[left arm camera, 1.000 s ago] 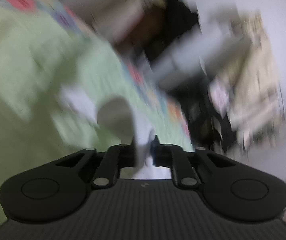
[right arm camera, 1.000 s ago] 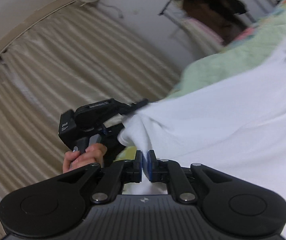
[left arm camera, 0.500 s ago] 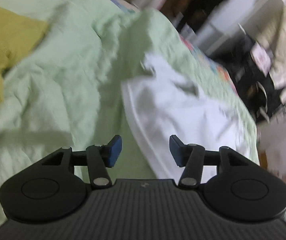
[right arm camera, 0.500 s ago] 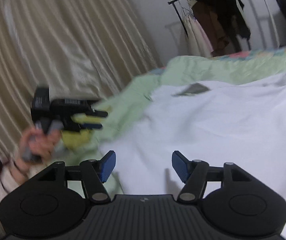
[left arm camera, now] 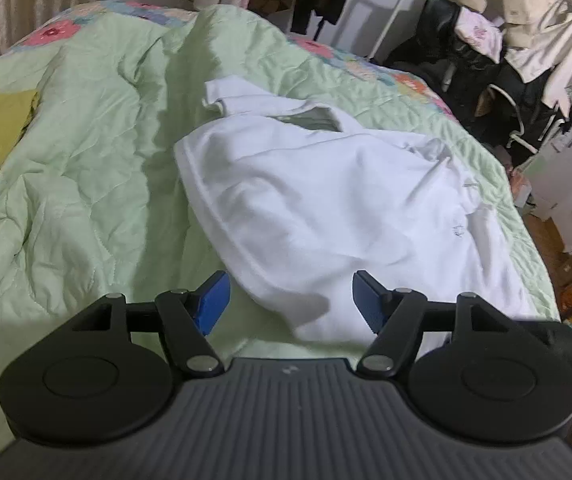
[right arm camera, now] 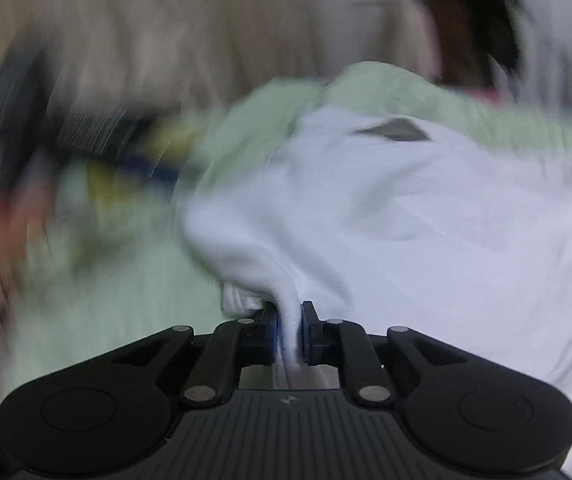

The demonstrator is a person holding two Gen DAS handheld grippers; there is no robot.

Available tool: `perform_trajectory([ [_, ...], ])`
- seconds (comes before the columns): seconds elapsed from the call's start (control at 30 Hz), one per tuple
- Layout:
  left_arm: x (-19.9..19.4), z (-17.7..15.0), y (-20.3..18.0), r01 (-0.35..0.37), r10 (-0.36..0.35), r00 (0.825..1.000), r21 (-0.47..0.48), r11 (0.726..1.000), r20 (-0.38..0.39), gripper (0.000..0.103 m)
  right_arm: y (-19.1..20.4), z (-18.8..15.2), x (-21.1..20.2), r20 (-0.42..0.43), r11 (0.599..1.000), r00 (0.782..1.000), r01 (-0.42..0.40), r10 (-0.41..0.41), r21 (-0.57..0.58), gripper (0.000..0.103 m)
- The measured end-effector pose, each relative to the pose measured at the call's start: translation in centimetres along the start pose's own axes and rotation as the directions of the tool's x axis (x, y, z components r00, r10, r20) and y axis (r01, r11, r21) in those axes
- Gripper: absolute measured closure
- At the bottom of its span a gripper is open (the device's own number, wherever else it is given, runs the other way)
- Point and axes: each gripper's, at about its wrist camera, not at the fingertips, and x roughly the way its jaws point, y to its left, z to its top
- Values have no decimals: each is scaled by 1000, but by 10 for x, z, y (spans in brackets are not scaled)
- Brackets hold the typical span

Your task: Fold large clothes

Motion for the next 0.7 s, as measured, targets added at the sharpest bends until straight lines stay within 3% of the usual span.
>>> perform_trajectory([
  [0.07, 4, 0, 0, 25, -25, 1000, -13, 1000, -18, 27, -52, 3, -3, 79, 953, 993, -109, 90, 284, 91],
  [0.1, 9, -2, -1, 34, -35, 999, -25, 999, -36, 27, -77, 3, -4, 115, 902, 987, -154, 117, 403, 91],
  [0.13, 13, -4, 0, 38, -39, 998, -33, 999, -53, 27, -90, 3, -5, 129, 881, 987, -146, 97, 450, 87],
  [0.17, 17, -5, 0, 39, -41, 997, -39, 999, -68, 27, -96, 2, -7, 128, 888, 991, -100, 47, 448, 82],
  [0.23, 22, -8, 1, 33, -37, 995, -45, 998, -90, 27, -103, 0, -10, 116, 904, 991, 15, -71, 427, 50],
  [0.33, 25, -10, 1, 21, -25, 995, -43, 999, -93, 25, -93, -7, -19, 132, 934, 979, 102, -156, 342, 47],
  [0.47, 25, -10, -1, 19, -23, 995, -42, 999, -94, 23, -77, -17, -32, 188, 971, 978, 41, -87, 234, 47],
  [0.57, 25, -11, -1, 13, -17, 995, -46, 999, -97, 22, -51, -23, -40, 183, 989, 972, 143, -149, 46, 56],
  [0.63, 25, -6, 3, 16, -19, 994, -37, 999, -104, 22, -40, -28, -53, 159, 977, 968, 206, -196, -47, 94],
  [0.7, 22, -4, 0, 65, -69, 993, -47, 997, -93, 22, -36, -30, -54, 161, 978, 966, 207, -200, -25, 94],
])
